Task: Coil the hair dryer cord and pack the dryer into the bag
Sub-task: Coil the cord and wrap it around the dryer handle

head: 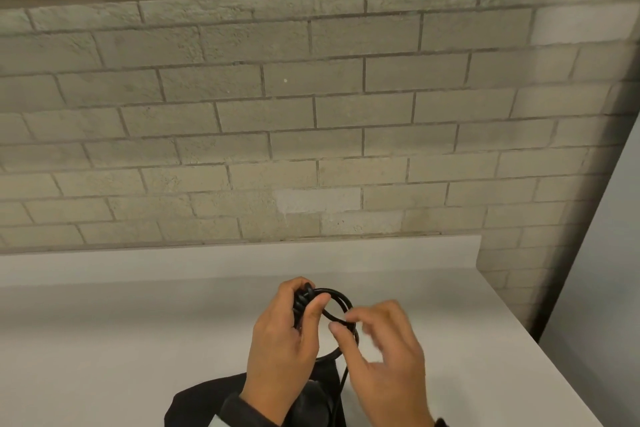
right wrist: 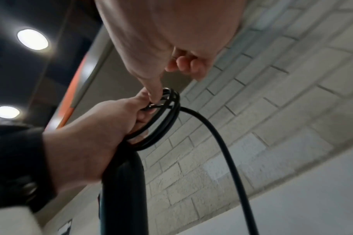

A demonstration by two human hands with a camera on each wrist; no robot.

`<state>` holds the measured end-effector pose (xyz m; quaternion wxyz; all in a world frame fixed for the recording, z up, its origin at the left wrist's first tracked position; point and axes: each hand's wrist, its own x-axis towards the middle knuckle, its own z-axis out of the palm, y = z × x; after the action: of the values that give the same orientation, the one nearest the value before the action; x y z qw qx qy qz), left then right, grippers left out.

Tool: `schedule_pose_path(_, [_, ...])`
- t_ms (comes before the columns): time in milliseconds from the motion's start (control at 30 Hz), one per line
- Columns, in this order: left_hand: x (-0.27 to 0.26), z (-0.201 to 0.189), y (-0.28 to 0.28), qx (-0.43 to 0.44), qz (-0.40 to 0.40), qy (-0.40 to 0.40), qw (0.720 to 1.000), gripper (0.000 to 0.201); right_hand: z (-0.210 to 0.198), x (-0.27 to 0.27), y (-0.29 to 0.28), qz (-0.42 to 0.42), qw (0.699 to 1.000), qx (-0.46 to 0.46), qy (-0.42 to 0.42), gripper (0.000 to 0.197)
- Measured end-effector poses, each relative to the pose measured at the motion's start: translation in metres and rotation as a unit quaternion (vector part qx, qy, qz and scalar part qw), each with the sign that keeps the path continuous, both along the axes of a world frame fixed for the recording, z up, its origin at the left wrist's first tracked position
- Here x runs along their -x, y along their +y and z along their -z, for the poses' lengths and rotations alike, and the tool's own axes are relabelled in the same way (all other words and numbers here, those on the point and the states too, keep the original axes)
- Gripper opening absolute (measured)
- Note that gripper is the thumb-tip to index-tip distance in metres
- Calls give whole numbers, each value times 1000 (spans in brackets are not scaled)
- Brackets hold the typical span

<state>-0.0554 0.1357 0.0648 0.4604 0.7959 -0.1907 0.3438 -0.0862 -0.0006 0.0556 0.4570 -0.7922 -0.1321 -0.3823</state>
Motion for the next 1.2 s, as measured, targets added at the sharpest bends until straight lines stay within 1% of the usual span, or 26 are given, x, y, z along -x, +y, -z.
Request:
schedule_pose_path(33, [0,0,0,-1,-1,-7,1000,17,2,0,5,7,999,32,4,17])
schedule_pose_path(133, [1,0,0,-2,-7,-13,1000,18,6,-1,16,21,992,82,94,30])
schedule_pose_path(167, [1,0,0,-1,-10,-13,1000,20,5,0,18,26,989,82,123,28])
schedule_pose_path(200, [1,0,1,1,-13,-14,1000,24,1,1,20,16,985,73,158,21])
schedule_pose_path(233, [0,0,3,1,-16,-16,1000,30,-5,3,20,-10,978,59,200,14])
schedule_pose_path(267, [0,-1,5,0,-19,-20,1000,34,-11,6,19,-39,969,44,238,12])
schedule_pose_path(333, [-1,-2,9,4,-22,-28,999,37,-30,11,14,-98,948,-7,303,18])
schedule_pose_path(433, [3,-4,12,4,-21,-38,999,36,-50,17,0,-192,912,-84,353,33])
schedule_pose_path(500, [4,-5,12,2,-15,-36,999,37,-50,20,-8,-243,897,-99,355,31])
schedule_pose_path(533, [4,-5,12,-1,-14,-34,999,37,-46,22,-11,-248,900,-100,343,26])
schedule_pose_path(600, [3,-7,11,-12,-15,-30,999,40,-36,26,-13,-230,912,-116,319,17])
schedule_pose_path(667, [1,-8,11,-25,-14,-33,999,35,-29,30,-13,-213,913,-164,307,17])
schedule_pose_path(700, [0,-9,11,-28,-12,-32,999,32,-26,31,-14,-209,910,-200,298,14])
schedule_pose_path(733, [-1,-8,11,-27,-11,-27,999,30,-25,32,-16,-210,900,-245,292,6])
schedule_pose_path(767, [-2,-8,11,-23,-10,-21,999,29,-25,33,-18,-219,887,-285,291,8])
schedule_pose_path(800, [-2,-7,11,-20,-11,-17,1000,28,-26,34,-21,-239,870,-314,297,25])
schedule_pose_path(867, [-3,-5,11,-17,-11,-10,1000,28,-26,36,-28,-291,825,-367,317,59])
schedule_pose_path(900, [-3,-4,11,-20,-8,-7,1000,29,-27,37,-31,-311,799,-393,331,67])
schedule_pose_path(933, [-3,-4,10,-24,-3,-4,1000,31,-29,38,-35,-330,781,-402,346,69])
schedule_pose_path(967, [-3,-4,10,-26,0,-1,1000,32,-31,39,-38,-336,779,-384,365,65])
schedule_pose_path(1000, [-3,-4,10,-27,1,0,1000,33,-31,39,-41,-325,798,-338,379,57])
schedule_pose_path(1033, [-4,-4,10,-24,0,0,1000,33,-30,40,-45,-310,827,-275,380,47])
schedule_pose_path(1100, [-5,-3,10,-18,-6,-4,1000,31,-24,40,-49,-263,888,-164,340,32])
schedule_pose_path(1133, [-5,-3,9,-17,-8,-5,1000,30,-20,40,-49,-241,906,-143,318,29])
schedule_pose_path(1167, [-5,-3,9,-20,-9,-6,1000,30,-13,40,-47,-229,913,-153,299,28])
schedule_pose_path(1200, [-6,-2,8,-24,-10,-7,1000,31,-8,41,-41,-239,904,-211,286,30])
